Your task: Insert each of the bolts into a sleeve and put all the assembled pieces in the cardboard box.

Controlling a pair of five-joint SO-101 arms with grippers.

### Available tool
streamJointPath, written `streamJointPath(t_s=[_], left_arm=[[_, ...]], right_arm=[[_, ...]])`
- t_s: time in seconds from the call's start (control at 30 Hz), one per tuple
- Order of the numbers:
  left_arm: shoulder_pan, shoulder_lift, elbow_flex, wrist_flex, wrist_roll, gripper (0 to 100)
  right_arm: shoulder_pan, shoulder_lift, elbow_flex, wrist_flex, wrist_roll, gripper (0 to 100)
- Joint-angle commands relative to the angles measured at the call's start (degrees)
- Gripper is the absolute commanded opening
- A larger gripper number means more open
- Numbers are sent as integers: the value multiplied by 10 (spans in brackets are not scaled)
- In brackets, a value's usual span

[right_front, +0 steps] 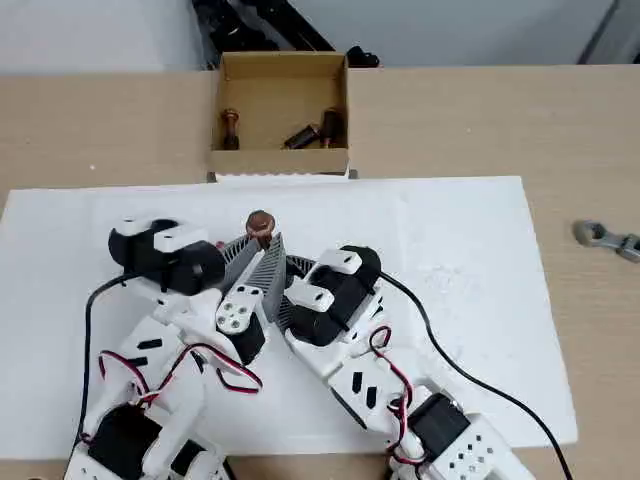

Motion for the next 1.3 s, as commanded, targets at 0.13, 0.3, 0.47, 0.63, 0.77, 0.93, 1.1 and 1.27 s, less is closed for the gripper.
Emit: streamJointPath(t_s=[0.13,0.3,0.47,0.63,0.77,0.93,1.1,1.27], left_arm=[[9,4,-39,35,11,130],[-9,4,-69,100,22,205],[-62,7,-99,142,22,226],[-62,7,-116,166,9,227],[-66,7,-152,189,-22,199],[-134,8,-137,179,-126,5],[-251,5,-75,180,-149,5],[-292,4,-7,180,-150,6]], right_arm=[[-3,-10,-5,-9,-4,2],[-3,-9,-5,-9,-4,2],[-3,-9,-5,-9,-3,2],[-1,-5,-7,-9,8,2],[36,-3,-17,-15,5,2],[95,-2,-46,-10,7,2],[132,40,-113,-8,9,2],[163,230,-199,-29,8,2]])
